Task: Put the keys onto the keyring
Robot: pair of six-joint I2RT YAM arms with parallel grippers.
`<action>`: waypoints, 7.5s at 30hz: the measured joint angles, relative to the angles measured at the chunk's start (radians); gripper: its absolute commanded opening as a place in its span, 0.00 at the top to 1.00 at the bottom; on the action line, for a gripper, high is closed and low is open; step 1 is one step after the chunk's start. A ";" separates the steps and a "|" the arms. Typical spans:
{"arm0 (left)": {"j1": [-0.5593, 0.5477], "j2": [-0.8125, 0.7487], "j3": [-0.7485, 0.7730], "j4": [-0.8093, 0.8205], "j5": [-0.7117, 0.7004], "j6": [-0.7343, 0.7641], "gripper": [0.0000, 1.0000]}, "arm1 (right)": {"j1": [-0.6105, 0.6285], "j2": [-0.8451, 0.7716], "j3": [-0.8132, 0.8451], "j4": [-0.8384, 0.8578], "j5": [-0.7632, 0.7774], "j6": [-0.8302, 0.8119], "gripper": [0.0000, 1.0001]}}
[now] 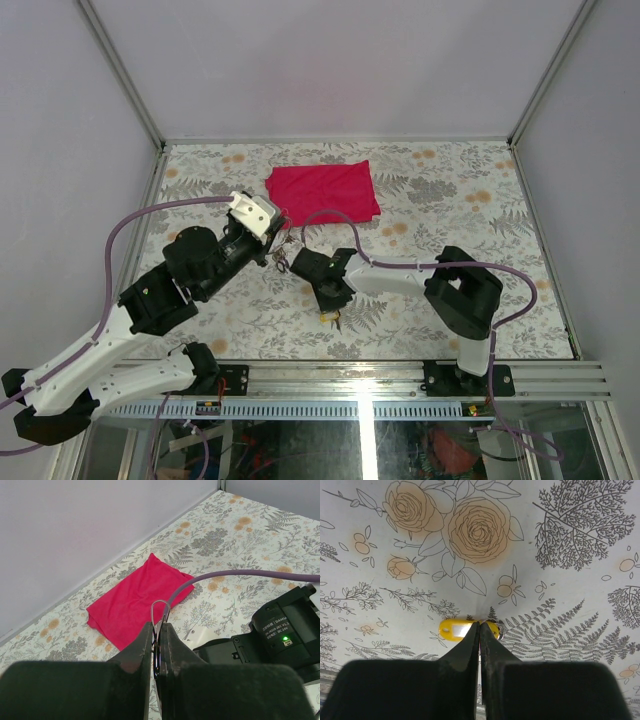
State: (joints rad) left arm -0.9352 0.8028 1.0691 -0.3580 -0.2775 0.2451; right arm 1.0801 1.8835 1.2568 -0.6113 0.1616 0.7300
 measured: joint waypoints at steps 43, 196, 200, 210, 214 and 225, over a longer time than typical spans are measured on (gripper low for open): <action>0.000 0.061 0.012 0.016 0.213 -0.033 1.00 | -0.124 -0.998 -0.372 0.585 -0.375 -0.631 1.00; 0.006 0.144 0.062 -0.063 0.494 -0.038 1.00 | -0.126 -0.934 -0.253 0.576 -0.441 -0.783 1.00; 0.006 0.144 0.062 -0.063 0.490 -0.038 1.00 | -0.126 -0.934 -0.253 0.573 -0.428 -0.784 1.00; 0.006 0.147 0.062 -0.063 0.477 -0.037 1.00 | -0.125 -0.935 -0.249 0.570 -0.390 -0.793 1.00; 0.006 0.148 0.062 -0.065 0.478 -0.037 1.00 | -0.125 -0.940 -0.243 0.563 -0.363 -0.802 1.00; 0.006 0.166 0.064 -0.065 0.498 -0.029 1.00 | -0.125 -0.951 -0.224 0.505 -0.346 -0.828 1.00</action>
State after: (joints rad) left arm -0.9295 0.9684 1.1328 -0.4232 0.2207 0.2161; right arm 0.9554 0.9321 1.0332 -0.1066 -0.1841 -0.0982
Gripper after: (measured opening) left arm 0.050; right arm 0.011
